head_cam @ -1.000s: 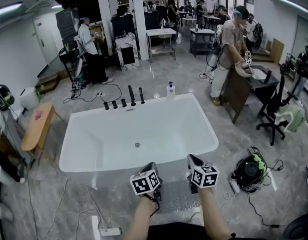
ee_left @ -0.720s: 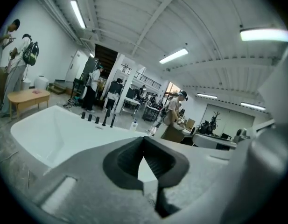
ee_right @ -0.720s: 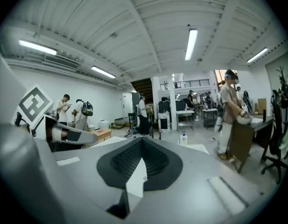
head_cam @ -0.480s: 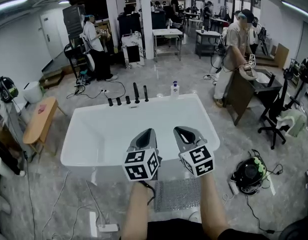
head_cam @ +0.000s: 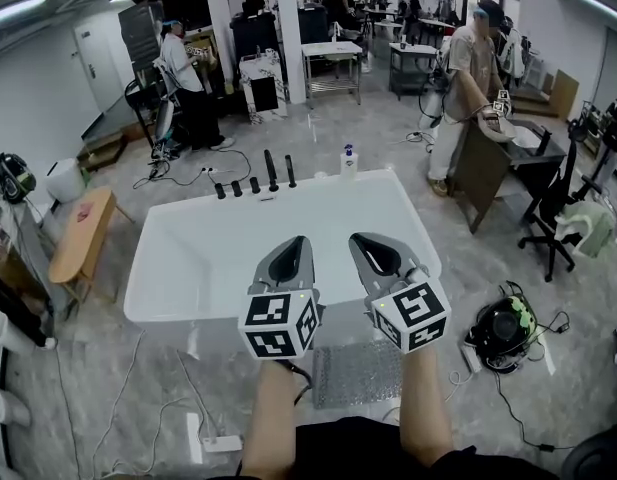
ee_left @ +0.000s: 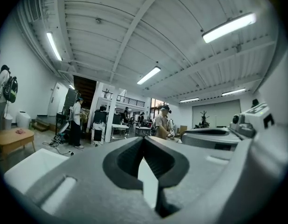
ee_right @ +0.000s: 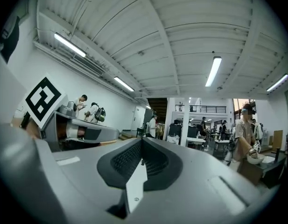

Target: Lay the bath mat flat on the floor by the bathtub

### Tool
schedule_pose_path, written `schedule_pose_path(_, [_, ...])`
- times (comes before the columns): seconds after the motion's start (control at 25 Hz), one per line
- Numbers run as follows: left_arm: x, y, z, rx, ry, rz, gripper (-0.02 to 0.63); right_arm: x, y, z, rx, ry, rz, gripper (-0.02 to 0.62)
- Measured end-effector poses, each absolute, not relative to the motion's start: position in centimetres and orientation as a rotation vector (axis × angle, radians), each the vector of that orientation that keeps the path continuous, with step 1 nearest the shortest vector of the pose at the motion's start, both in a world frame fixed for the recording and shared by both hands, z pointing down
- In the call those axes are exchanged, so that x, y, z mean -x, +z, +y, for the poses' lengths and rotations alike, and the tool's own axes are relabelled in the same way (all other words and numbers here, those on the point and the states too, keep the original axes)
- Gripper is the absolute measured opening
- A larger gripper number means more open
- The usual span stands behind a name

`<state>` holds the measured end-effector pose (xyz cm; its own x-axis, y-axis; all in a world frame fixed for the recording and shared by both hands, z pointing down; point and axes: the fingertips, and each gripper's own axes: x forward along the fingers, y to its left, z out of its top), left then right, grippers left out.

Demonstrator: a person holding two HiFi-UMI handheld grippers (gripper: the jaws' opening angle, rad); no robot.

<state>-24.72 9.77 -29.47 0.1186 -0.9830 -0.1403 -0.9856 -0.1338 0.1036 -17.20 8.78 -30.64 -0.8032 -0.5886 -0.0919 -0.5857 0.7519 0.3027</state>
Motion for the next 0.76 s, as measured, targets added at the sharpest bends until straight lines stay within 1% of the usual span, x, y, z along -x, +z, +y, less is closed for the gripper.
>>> schedule_pose_path(0.32, [24.4, -29.4, 10.2, 2.261, 0.223, 2.068, 0.005, 16.2, -30.5, 8.1, -1.102, -0.432, -2.923, 0.006])
schedule_pose_path(0.76, [24.1, -30.6, 10.2, 2.196, 0.219, 2.051, 0.005, 15.6, -32.1, 8.4, -1.143, -0.506, -2.918, 0.006])
